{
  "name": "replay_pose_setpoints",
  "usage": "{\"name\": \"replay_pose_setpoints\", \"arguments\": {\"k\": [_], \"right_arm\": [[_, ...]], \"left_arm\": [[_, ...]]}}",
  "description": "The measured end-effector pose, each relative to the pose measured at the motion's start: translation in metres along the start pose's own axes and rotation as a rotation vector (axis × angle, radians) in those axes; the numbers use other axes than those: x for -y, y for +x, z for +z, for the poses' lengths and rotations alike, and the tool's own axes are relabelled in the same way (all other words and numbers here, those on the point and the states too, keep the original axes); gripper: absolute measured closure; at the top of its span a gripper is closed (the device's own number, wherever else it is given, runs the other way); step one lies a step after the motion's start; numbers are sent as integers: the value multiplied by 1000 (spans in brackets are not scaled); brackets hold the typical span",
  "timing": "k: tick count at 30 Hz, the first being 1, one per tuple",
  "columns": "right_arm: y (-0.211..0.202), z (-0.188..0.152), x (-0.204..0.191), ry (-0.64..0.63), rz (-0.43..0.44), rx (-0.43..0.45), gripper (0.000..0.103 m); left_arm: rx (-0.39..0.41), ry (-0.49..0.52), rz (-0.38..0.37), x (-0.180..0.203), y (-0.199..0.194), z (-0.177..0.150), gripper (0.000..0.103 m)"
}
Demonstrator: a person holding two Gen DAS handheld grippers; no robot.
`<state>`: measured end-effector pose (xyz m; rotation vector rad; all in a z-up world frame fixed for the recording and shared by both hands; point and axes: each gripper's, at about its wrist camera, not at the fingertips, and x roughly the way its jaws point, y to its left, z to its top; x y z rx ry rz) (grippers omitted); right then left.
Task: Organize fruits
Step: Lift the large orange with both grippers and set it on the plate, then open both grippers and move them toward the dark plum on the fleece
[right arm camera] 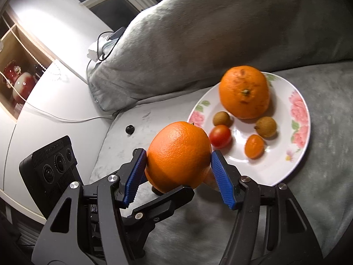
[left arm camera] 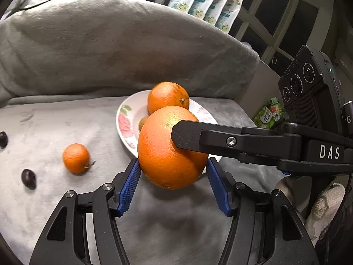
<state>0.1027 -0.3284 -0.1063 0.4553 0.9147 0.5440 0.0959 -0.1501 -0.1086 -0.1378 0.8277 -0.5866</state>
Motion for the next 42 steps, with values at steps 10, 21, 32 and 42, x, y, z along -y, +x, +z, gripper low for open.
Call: {"name": "replay_pose_setpoints", "arguments": {"k": [10,21,32,42], "right_arm": [[-4,2,9,20,-4,-2,39],[-21,13,10,29,-11,69,39],[-51,14,2,-12,-88,174,22],[-54,1,-18,-103,-123,210,22]], "left_arm": [[-15,2,-8,3,11,3,42],[1,22,-23,7,6,5,49],[30,17,-2,-2,-12,5,49],[65,15,10,-14,-30,2,46]]}}
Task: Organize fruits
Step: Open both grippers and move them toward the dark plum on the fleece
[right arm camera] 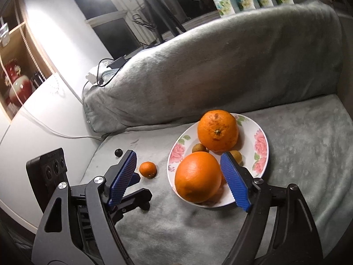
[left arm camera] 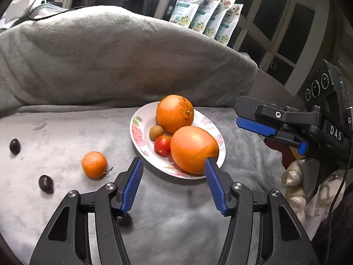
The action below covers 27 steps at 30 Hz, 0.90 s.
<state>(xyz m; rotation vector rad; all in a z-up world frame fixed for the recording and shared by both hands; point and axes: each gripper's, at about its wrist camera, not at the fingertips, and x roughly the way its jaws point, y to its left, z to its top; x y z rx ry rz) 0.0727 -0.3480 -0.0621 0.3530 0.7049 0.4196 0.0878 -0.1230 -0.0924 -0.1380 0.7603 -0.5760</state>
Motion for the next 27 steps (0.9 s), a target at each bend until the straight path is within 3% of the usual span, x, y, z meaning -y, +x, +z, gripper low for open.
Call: {"name": "replay_pose_setpoints", "arguments": {"k": [6,15,27], "right_arm": [[1,-5,-9,-32,18,31,22],[1,-13,-22,-62,37,56,21],[23,-33,-59,-176,51,-53,21]], "left_arm": [[42,3,27,-14,-16,-2,44],[54,-57,134,-62,-41,-12,41],[55,-127,237,-116,-58,-23,41]]}}
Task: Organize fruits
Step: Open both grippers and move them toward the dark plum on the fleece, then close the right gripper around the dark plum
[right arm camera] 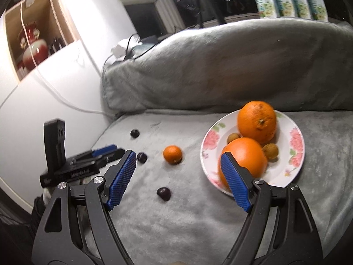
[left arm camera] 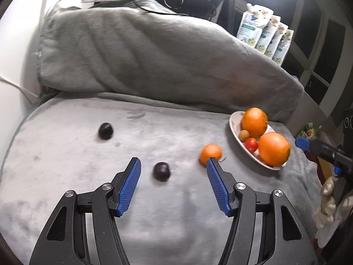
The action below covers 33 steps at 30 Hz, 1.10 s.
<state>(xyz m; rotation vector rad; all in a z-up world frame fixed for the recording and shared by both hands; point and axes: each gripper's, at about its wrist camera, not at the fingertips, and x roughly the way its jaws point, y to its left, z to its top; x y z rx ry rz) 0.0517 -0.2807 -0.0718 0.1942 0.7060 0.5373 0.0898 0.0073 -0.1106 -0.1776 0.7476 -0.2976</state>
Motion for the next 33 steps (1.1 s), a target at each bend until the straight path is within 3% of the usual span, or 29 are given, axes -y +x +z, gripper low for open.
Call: {"name": "replay_pose_setpoints", "arguments": {"k": [7,11,18,24,31,33], "right_arm": [[18,-14,-26,-97,3,-74,21],[30,-21,-35,-139,-5,-109,22],[51,-37,-46,-211,-30,-186,37],[69,-47,-41,-210,-55,-242,51],[82,-54,-42,-229,-68,-280,58],[85,-55,-44,-240,-70,-289,65]], "left_arm": [[-26,-9,-3,-10,9,-6,42],[-42,-6,-13,-12,14,-9,48],[-81,28,-13,-10,28,-11,59],[-97,45,-9,-10,38,-10,60],[-122,49,-2,-11,49,-11,62],[-131,52,0,-10,52,-12,63]]}}
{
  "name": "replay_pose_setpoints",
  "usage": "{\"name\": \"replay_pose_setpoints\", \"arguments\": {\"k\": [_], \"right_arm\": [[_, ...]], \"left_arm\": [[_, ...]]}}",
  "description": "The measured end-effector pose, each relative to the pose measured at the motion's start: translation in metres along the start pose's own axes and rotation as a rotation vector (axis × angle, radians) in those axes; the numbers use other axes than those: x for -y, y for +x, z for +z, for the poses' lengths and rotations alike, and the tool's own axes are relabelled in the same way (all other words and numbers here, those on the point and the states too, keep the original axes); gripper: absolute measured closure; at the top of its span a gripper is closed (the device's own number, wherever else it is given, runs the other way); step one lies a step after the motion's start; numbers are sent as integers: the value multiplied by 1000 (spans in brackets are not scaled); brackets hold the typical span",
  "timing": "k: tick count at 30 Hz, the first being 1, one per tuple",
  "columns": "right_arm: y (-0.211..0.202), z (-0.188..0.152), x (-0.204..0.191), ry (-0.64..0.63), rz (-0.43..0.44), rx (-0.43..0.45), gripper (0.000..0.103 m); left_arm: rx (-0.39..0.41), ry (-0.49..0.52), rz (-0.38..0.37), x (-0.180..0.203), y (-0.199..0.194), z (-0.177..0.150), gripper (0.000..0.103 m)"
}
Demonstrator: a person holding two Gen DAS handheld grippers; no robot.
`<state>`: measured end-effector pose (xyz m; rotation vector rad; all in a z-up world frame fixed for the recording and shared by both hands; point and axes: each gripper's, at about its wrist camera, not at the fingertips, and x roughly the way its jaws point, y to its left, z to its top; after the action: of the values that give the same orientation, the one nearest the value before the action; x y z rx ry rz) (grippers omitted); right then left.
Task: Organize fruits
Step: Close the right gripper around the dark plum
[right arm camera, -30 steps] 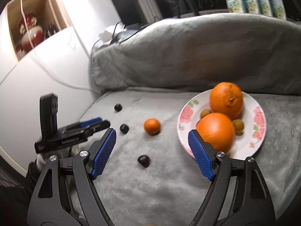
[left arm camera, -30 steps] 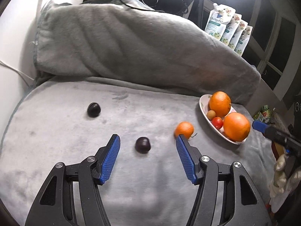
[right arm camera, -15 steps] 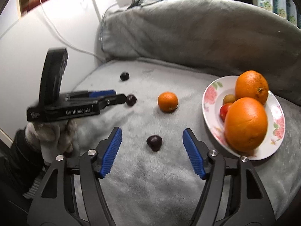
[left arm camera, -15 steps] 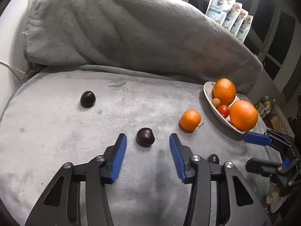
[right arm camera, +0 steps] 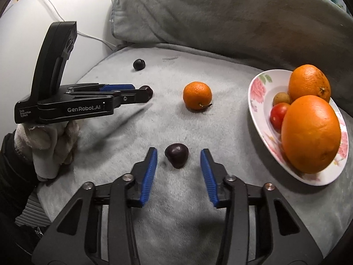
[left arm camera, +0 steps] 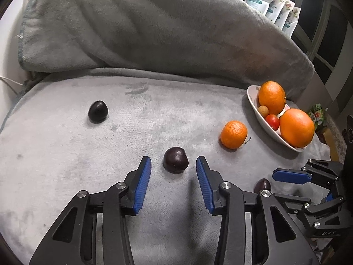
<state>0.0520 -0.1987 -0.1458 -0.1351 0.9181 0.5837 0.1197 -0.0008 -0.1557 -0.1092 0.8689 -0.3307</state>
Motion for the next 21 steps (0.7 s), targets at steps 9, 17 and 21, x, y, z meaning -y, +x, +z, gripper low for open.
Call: {"name": "replay_pose_setpoints", "arguments": {"k": [9,17,21], "right_arm": [[11,1,-2,-14,-6,-26,74],[12,0,-4,-22,-7,-26,78],[12,1,-4,-17,-4,-18,78]], "left_arm": [[-26,9,19,4,13,4,71],[-15,26,31,10,16,5,81],[-13,19,26,7,14,4,82]]}}
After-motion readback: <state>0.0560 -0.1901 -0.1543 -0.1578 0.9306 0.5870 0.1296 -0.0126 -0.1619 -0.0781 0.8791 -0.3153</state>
